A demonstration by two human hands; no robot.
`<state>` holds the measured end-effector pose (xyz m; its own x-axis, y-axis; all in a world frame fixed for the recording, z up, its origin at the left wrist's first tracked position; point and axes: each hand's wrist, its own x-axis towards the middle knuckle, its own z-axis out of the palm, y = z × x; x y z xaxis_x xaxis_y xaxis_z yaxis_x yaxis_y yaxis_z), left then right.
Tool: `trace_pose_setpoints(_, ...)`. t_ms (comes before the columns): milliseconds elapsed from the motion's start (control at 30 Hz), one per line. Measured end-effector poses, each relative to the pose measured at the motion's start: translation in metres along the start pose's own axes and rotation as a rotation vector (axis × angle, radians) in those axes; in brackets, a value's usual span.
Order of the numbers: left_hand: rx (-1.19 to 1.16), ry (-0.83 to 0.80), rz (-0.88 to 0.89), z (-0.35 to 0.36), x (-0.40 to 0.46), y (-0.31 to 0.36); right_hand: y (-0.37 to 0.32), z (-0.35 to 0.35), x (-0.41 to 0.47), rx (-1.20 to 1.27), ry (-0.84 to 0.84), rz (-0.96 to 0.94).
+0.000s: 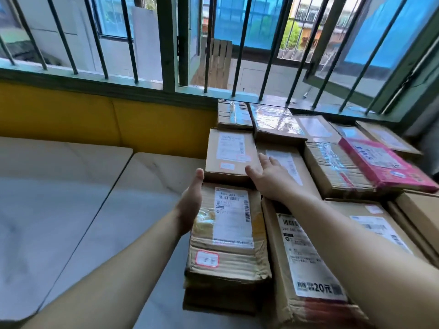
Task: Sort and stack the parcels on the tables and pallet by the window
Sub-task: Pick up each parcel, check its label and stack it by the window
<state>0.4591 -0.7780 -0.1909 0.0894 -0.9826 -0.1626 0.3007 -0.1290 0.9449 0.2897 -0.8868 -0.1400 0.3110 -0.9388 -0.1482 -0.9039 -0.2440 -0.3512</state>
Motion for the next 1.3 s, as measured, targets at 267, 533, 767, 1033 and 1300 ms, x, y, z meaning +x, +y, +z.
trace_pose_setpoints(267, -0.010, -0.028, 0.083, -0.006, 0.011, -0.004, -0.013, 0.006, 0.016, -0.010, -0.009, 0.018)
trace_pose_setpoints(533, 0.037, -0.025, 0.139, -0.002, 0.026, -0.005, -0.010, 0.013, 0.020, -0.107, -0.025, 0.019)
trace_pose_setpoints(767, 0.029, -0.061, 0.102, -0.012, 0.065, 0.010, -0.010, 0.012, 0.024, -0.069, 0.020, 0.029)
trace_pose_setpoints(1033, 0.198, 0.020, 0.185, -0.015, 0.083, 0.009, -0.009, 0.002, 0.049, 0.001, 0.057, 0.079)
trace_pose_setpoints(1300, 0.158, 0.047, 0.084, -0.023, 0.165, 0.044, -0.001, -0.026, 0.113, -0.071, 0.161, 0.061)
